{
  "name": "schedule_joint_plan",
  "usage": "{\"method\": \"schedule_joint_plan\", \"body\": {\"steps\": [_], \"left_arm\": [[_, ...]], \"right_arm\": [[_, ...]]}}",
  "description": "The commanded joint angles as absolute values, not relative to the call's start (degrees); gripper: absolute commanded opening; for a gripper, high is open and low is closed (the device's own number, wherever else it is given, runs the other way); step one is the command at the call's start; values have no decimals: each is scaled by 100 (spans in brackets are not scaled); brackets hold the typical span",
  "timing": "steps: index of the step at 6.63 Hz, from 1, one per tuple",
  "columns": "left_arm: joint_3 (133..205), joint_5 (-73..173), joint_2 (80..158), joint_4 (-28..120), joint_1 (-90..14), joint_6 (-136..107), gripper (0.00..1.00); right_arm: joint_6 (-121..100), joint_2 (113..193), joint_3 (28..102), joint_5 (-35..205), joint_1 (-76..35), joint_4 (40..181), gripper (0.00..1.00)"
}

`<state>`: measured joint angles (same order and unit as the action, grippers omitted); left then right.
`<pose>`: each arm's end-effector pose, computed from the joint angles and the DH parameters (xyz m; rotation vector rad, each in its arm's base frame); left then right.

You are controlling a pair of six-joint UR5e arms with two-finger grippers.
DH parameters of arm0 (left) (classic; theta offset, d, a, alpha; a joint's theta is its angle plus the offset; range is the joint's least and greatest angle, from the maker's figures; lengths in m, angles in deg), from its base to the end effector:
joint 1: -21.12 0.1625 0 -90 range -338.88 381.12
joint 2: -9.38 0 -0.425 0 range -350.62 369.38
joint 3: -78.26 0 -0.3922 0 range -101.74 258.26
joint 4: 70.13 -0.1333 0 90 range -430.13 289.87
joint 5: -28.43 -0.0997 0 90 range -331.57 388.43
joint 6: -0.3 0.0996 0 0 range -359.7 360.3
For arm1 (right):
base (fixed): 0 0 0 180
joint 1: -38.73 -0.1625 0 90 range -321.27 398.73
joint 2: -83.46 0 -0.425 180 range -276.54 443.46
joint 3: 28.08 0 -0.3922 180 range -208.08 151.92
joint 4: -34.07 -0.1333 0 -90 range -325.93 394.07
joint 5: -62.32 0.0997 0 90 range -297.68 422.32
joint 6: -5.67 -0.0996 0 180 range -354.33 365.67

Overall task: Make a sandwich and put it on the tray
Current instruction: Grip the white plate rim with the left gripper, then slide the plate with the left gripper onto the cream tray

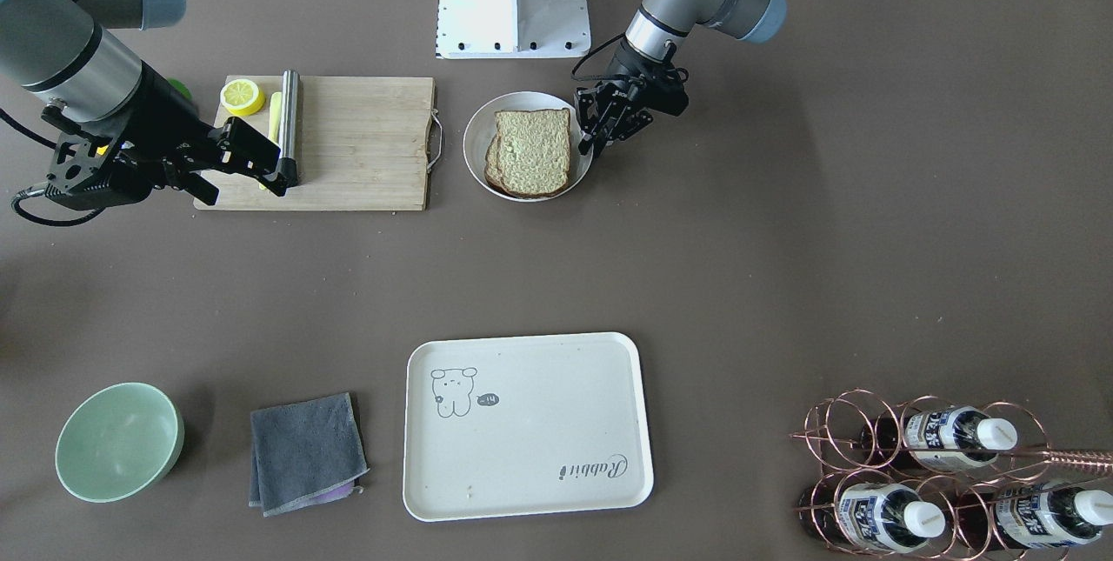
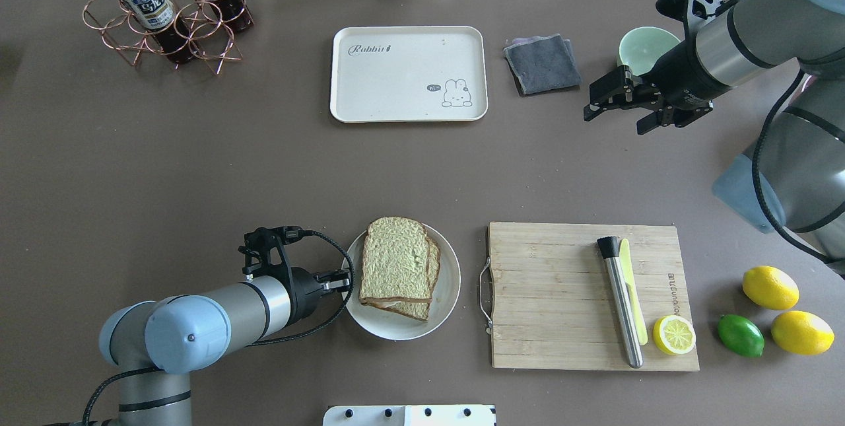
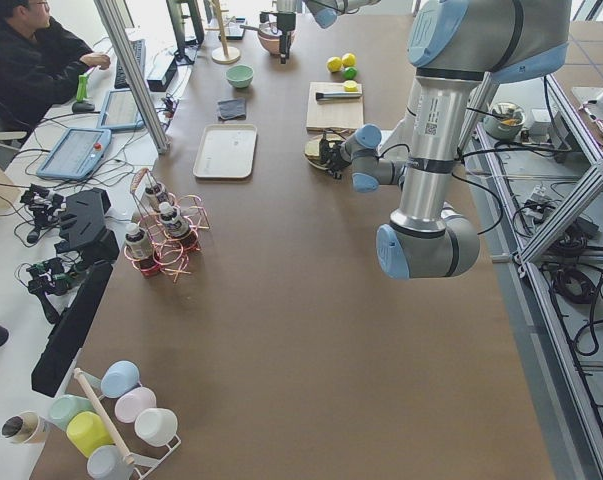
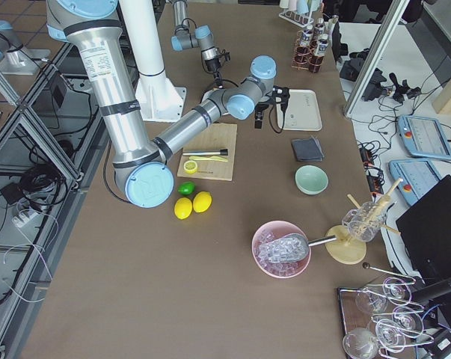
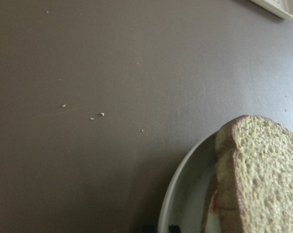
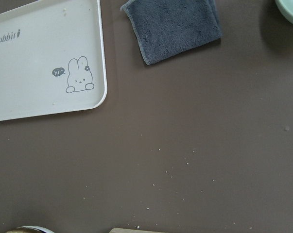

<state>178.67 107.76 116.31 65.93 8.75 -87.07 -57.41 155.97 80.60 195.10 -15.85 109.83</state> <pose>0.5481 -0.2756 0.3214 0.3263 1.2488 -0.2650 -0.2735 -0.4978 0.3061 0.0186 -1.0845 0.1063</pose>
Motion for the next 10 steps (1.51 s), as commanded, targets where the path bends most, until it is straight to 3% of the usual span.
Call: {"method": "schedule_joint_plan", "body": {"steps": [1,4,6,8,10], "left_arm": [[17890,10674,11660,6593,881,-8707,0],[18563,10857,11756,5799,741,-8689,0],[18532,11060,12299,5181,67,-8916,0],[17667,11516,13027,5169,-636,-9838,0],[16140,11535,14028,5213,-1103,-10174,0]], "right_arm": [[-5752,15597,8072,19512,-1585,10983,100],[-5752,15605,8099,19530,-1593,10983,100],[-5752,15605,8090,19530,-1593,10983,100],[-5761,15605,8090,19530,-1593,10983,100],[-5761,15597,8073,19521,-1585,10983,100]]}}
